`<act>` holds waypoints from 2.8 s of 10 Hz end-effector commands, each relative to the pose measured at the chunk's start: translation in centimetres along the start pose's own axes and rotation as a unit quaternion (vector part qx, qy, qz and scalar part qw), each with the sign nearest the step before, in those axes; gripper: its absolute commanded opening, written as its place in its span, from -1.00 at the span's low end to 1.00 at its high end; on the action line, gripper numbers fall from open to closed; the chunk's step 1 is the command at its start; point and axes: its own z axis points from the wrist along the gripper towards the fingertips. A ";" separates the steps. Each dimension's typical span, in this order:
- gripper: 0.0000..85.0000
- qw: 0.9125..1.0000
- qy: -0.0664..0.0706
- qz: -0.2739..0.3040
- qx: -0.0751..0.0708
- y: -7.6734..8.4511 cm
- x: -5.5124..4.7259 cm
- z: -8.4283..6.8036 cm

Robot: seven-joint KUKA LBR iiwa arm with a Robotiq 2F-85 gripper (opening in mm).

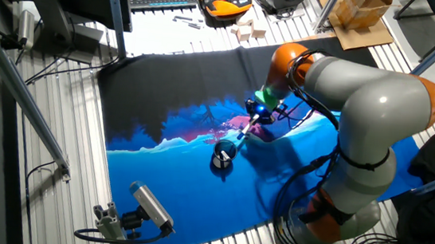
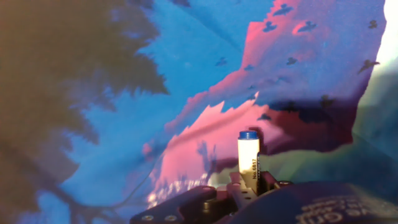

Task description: Put the pen into the pen holder

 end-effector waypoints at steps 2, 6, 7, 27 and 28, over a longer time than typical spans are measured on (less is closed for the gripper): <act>-1.00 1.000 0.002 -0.002 0.001 0.5 1.3 -4.0; -1.00 0.998 -0.042 -0.019 0.033 0.4 3.5 -6.4; -1.00 0.997 -0.059 -0.021 0.043 0.4 3.8 -6.6; -1.00 0.997 -0.066 0.012 0.049 1.2 5.0 -6.7; -1.00 0.996 -0.066 0.017 0.049 1.2 5.0 -6.7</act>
